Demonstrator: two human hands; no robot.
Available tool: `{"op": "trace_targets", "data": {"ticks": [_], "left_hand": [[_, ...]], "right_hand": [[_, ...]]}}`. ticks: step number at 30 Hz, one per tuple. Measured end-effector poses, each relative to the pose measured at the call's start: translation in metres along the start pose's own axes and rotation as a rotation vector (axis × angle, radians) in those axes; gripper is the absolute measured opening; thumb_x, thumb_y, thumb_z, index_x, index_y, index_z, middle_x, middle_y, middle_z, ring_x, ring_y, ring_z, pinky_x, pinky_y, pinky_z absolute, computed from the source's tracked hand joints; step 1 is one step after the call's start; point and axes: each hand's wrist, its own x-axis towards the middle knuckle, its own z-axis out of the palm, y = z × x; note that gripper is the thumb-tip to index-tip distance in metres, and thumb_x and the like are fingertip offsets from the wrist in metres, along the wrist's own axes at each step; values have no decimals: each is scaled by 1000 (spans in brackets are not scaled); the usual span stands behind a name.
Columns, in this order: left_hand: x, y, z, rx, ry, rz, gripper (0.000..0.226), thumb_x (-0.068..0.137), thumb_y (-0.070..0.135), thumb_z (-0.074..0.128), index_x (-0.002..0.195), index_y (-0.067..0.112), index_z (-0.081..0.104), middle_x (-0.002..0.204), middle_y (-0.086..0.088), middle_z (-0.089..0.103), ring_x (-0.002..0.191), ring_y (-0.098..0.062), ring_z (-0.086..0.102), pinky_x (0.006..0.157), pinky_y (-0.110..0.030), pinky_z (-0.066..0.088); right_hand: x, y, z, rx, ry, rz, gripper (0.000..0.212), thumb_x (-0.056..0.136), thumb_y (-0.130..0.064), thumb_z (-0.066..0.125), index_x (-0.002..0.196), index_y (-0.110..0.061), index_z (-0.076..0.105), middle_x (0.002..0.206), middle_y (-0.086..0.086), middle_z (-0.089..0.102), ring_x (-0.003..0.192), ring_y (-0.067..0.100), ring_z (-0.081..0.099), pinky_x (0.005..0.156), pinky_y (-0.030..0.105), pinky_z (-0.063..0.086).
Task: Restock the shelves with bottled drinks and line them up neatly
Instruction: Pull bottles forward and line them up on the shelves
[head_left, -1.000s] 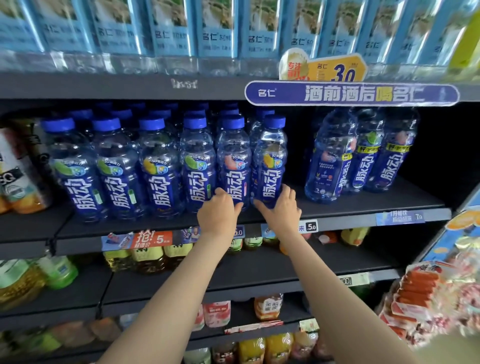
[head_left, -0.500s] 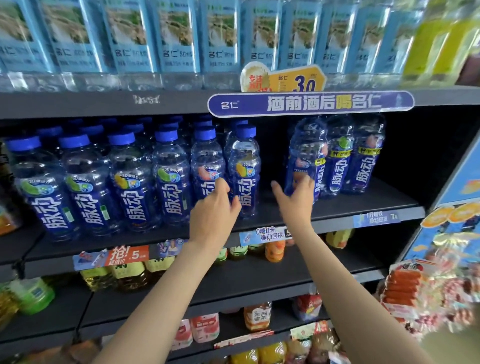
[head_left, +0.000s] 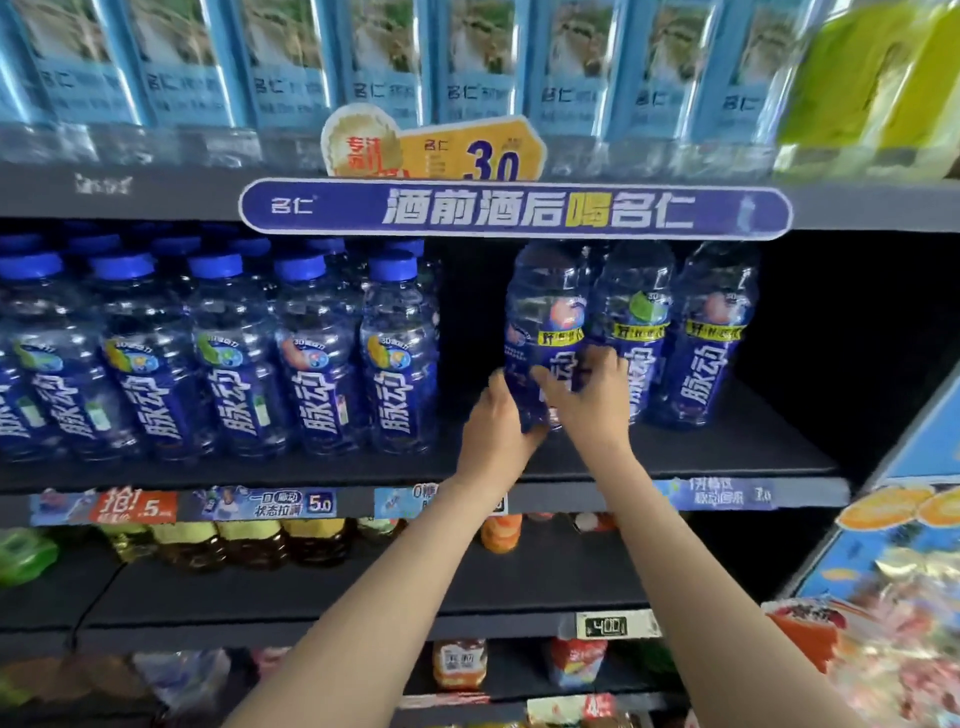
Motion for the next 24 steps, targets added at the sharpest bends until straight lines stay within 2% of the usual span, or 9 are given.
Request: {"op": "trace_targets", "data": {"ticks": [2,4,6,8,12,17,24], "left_hand": [[6,3,8,-50,63,-32,73,77,30,73,132,5,33,127,-12,54,115,-28,52,83,-32,41],[12,7,15,-38,103,-74,71,75,34,74,127,5,36,124,-12,55,113,-30,52,82,-34,42],[18,10,20,29,140,-117,69,75,38,73,124,6,36,122,-11,55,111,-31,53,82,-38,43],[23,9,19,83,156,-138,66,76,39,72,120,6,37,120,-11,57,108,-31,54,80,-37,43],[28,8,14,144,123,-144,64,75,41,72,116,5,40,121,-11,57,110,-30,55,82,-36,42],[29,12,16,126,112,-142,63,74,40,74,115,6,41,121,-10,57,111,-29,55,84,-37,43],[33,20,26,94,99,-157,62,73,38,75,115,6,41,121,-11,58,111,-30,55,87,-41,45]], "right_hand": [[1,11,-19,22,181,-96,47,80,-24,71,112,2,48,113,16,48,105,29,48,82,18,32],[11,21,-33,-13,331,-81,55,78,-23,73,118,4,46,118,19,45,107,34,45,89,30,37],[21,28,-37,-159,267,4,77,74,-29,77,131,3,37,127,21,39,114,36,40,96,40,36],[25,32,-35,-298,187,48,86,73,-34,77,138,-1,30,133,20,33,120,35,36,97,42,34],[26,34,-34,-310,174,64,78,76,-33,74,136,-3,33,135,17,31,123,34,33,96,44,33],[26,42,-37,-228,153,52,75,79,-28,73,136,0,33,131,16,34,120,34,38,94,45,37],[31,42,-46,-167,162,67,71,80,-20,72,133,5,33,132,18,33,120,33,38,87,33,40]]}}
